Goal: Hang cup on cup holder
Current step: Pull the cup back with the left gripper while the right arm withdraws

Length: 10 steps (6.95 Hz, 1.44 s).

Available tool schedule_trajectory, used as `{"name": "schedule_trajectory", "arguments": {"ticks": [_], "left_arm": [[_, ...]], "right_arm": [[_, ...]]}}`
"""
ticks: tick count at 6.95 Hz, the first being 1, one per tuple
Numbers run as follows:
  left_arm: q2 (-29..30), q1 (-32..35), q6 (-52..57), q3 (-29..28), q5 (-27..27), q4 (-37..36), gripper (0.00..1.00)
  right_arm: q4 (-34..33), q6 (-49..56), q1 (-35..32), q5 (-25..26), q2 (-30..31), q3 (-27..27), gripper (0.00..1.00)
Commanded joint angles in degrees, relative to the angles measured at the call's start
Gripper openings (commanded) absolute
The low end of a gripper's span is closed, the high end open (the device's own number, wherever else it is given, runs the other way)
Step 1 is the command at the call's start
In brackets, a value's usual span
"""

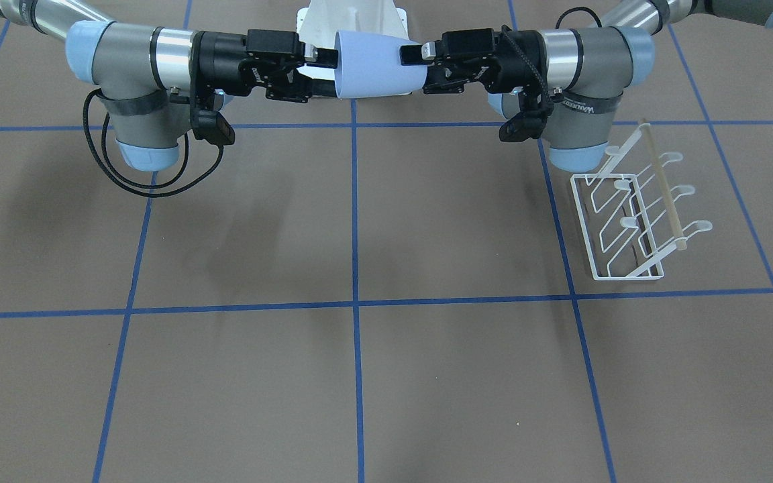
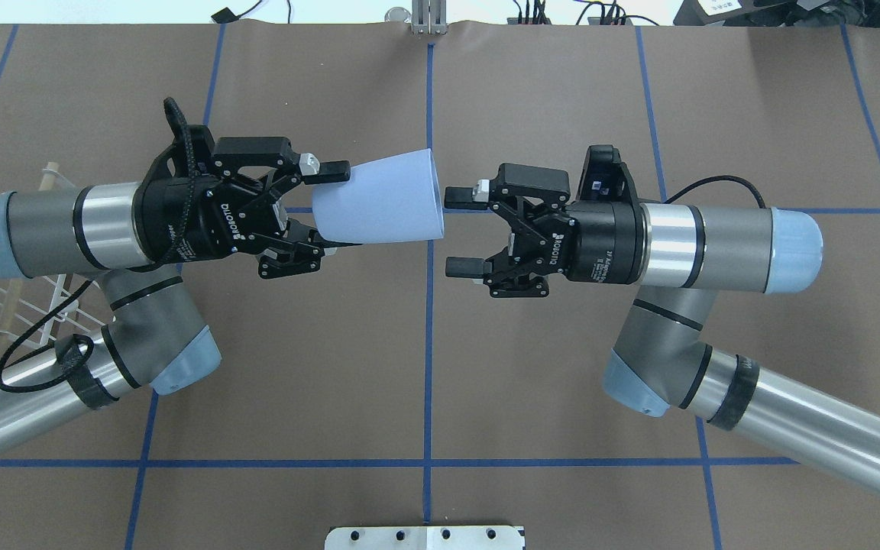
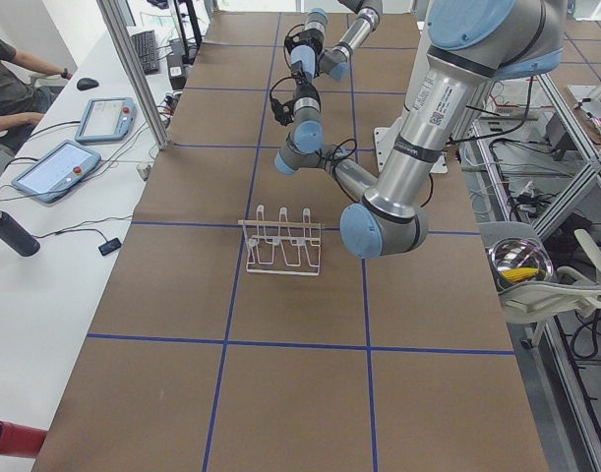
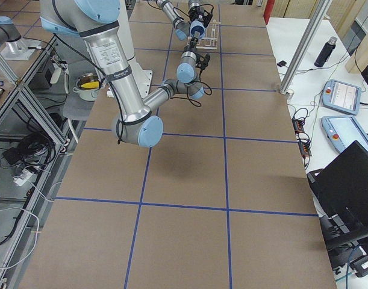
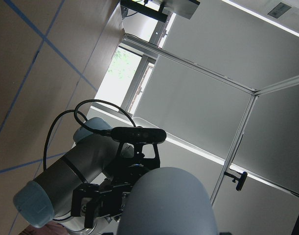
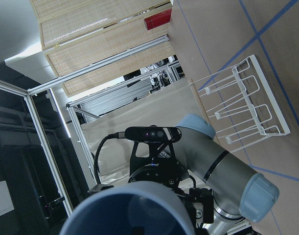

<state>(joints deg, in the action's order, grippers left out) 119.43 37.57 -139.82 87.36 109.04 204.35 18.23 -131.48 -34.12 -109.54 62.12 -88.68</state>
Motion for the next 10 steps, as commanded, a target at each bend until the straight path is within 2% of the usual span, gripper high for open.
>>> {"name": "schedule_trajectory", "arguments": {"ticks": [1, 3, 4, 5, 6, 7, 8, 9, 10], "left_arm": [[-0.1, 3.5, 0.5, 0.2, -0.1, 0.2, 0.00], [-3.6, 9.3, 0.9, 0.5, 0.1, -0.5, 0.00], [-5.5, 13.9, 1.3, 0.0, 0.6, -2.0, 0.00], [-6.4, 19.1, 3.5, -0.3, 3.9, -5.4, 0.00], [-5.9, 25.8, 5.7, 0.0, 10.9, -13.0, 0.00], [-5.9, 30.3, 9.1, 0.4, 16.1, -19.3, 0.00], [-6.2, 32.5, 18.3, -0.3, 21.8, -23.8, 0.00], [-5.8, 34.3, 27.3, 1.4, 25.5, -34.8, 0.00], [-6.2, 35.8, 35.6, 4.8, 26.0, -45.7, 0.00]], "right_arm": [[3.7, 1.9, -2.9, -2.1, 3.3, 0.1, 1.00], [4.1, 10.4, -9.0, -9.2, 6.9, 0.3, 1.00], [4.1, 14.8, -10.9, -10.7, 10.6, 0.3, 1.00], [4.0, 20.6, -12.6, -11.6, 13.7, 1.0, 1.00], [3.4, 25.0, -16.2, -14.0, 14.9, 2.8, 1.00], [2.6, 25.8, -20.8, -19.0, 15.0, 4.8, 1.00], [2.5, 29.0, -25.1, -21.9, 16.0, 7.4, 1.00], [0.2, 35.8, -27.0, -23.7, 17.0, 9.4, 1.00], [-4.2, 42.7, -28.9, -23.1, 19.2, 9.3, 1.00]]}}
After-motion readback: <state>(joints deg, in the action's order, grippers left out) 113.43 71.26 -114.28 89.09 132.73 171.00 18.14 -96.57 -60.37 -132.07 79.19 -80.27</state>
